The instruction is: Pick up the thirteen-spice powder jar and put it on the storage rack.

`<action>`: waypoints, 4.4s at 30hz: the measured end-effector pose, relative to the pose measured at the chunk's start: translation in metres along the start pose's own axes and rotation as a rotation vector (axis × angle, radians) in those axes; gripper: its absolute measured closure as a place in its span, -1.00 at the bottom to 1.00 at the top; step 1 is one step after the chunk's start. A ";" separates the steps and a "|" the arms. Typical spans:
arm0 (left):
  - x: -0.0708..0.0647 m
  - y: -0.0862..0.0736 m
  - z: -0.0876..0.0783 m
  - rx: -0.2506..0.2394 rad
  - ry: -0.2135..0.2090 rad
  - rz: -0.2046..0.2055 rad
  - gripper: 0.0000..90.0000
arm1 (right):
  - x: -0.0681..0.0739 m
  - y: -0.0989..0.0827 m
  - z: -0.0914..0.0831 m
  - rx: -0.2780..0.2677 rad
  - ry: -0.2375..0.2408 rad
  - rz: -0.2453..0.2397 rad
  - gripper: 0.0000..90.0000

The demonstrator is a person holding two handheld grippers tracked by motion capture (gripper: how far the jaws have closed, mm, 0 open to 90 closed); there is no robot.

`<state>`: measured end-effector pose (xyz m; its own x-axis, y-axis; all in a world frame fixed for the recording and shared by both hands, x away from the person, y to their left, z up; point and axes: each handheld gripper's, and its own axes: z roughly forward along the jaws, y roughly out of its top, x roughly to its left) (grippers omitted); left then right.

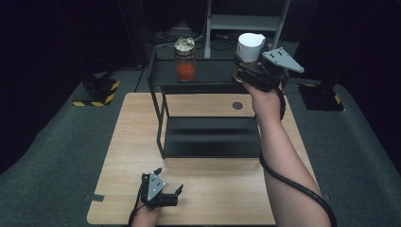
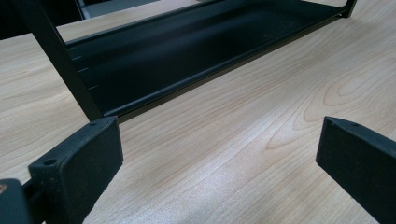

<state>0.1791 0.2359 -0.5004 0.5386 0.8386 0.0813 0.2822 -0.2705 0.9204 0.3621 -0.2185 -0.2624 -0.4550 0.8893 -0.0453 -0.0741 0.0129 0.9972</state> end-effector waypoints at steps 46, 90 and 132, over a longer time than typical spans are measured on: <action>0.000 0.000 0.000 -0.002 -0.003 0.011 -0.98 | 0.001 -0.008 -0.012 -0.012 -0.012 0.060 -1.00; -0.006 0.001 0.001 0.004 0.015 0.033 -0.98 | 0.012 -0.041 -0.113 -0.038 0.074 -0.062 -1.00; -0.003 -0.003 -0.001 -0.019 0.001 0.024 -0.99 | 0.010 -0.170 -0.182 0.195 0.051 -0.134 -1.00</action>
<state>0.1758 0.2345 -0.5031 0.5440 0.8326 0.1036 0.2542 -0.2812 0.9254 0.2085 -0.2952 -0.4437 -0.4974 0.8494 -0.1763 0.0338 0.2221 0.9744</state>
